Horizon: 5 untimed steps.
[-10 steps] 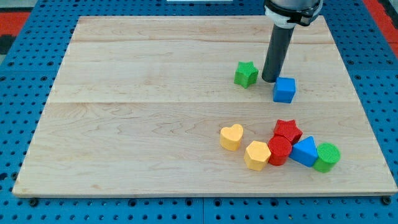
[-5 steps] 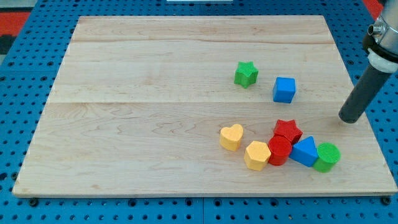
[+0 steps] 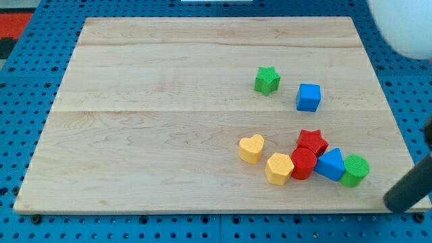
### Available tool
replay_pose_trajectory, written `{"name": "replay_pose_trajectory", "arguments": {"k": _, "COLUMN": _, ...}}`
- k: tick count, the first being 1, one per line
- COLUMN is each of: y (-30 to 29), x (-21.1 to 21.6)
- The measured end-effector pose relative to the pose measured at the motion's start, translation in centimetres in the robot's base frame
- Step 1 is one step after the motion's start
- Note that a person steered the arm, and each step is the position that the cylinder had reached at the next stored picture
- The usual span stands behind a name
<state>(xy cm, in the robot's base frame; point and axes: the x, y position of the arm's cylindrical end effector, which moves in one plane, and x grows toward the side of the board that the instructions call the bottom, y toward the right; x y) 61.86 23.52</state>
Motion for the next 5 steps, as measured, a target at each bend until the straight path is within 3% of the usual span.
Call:
{"name": "replay_pose_trajectory", "arguments": {"k": 2, "y": -5.3, "x": 0.0}}
{"name": "replay_pose_trajectory", "arguments": {"k": 3, "y": -6.7, "x": -2.2}}
{"name": "replay_pose_trajectory", "arguments": {"k": 4, "y": -6.7, "x": -10.1}}
{"name": "replay_pose_trajectory", "arguments": {"k": 5, "y": -6.8, "x": -12.3}}
